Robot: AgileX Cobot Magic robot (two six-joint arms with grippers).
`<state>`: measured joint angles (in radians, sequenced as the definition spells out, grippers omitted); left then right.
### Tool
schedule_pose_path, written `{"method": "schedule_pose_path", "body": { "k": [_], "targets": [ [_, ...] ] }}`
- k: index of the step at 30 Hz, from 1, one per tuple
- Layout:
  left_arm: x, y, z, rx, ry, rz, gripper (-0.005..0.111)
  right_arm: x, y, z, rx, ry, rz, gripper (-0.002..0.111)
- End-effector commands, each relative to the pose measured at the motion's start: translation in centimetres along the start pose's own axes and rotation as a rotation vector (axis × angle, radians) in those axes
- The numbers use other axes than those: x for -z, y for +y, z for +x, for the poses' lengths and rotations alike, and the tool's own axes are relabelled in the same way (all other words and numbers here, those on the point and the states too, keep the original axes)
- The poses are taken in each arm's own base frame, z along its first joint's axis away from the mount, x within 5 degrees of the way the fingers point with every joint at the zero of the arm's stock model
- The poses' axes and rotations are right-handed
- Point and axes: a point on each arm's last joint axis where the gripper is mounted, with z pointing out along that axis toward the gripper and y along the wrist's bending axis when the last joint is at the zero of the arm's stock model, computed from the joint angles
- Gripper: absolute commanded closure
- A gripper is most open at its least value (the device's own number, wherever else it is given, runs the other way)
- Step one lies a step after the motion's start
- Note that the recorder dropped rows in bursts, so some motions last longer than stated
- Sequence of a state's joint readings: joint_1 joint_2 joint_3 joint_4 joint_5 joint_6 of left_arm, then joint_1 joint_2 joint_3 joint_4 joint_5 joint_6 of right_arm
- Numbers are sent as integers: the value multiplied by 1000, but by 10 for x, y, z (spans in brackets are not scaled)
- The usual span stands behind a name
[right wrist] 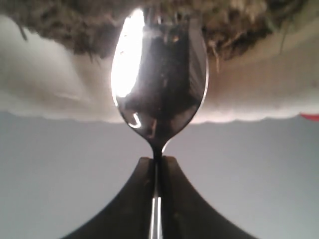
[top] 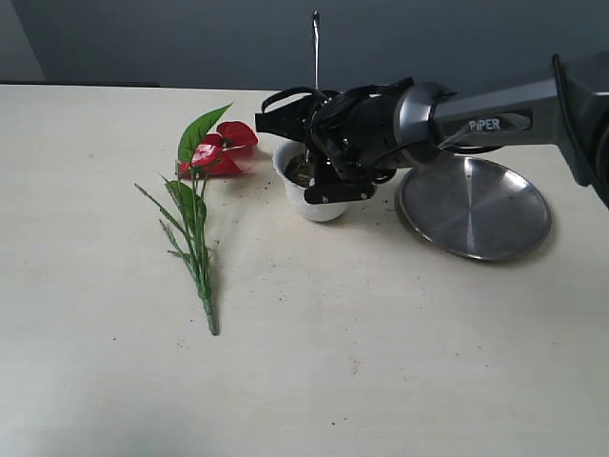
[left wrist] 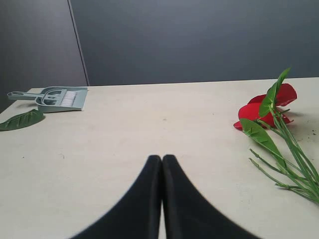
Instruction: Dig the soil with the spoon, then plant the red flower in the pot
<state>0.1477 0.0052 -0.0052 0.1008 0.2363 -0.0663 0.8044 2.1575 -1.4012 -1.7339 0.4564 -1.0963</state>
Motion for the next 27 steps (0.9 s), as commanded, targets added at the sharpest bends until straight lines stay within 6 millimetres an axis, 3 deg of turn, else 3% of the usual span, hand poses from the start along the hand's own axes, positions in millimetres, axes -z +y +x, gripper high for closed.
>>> {"method": "schedule_pose_path", "body": {
  "k": [1,13,27],
  "targets": [
    [0,0,2,4,2,0,106,6,2,-3,31,2,-16,109],
    [0,0,2,4,2,0,106,32,-4,24,9,85,-13,109],
    [0,0,2,4,2,0,106,25,1,26,26,87,-28,109]
  ]
}}
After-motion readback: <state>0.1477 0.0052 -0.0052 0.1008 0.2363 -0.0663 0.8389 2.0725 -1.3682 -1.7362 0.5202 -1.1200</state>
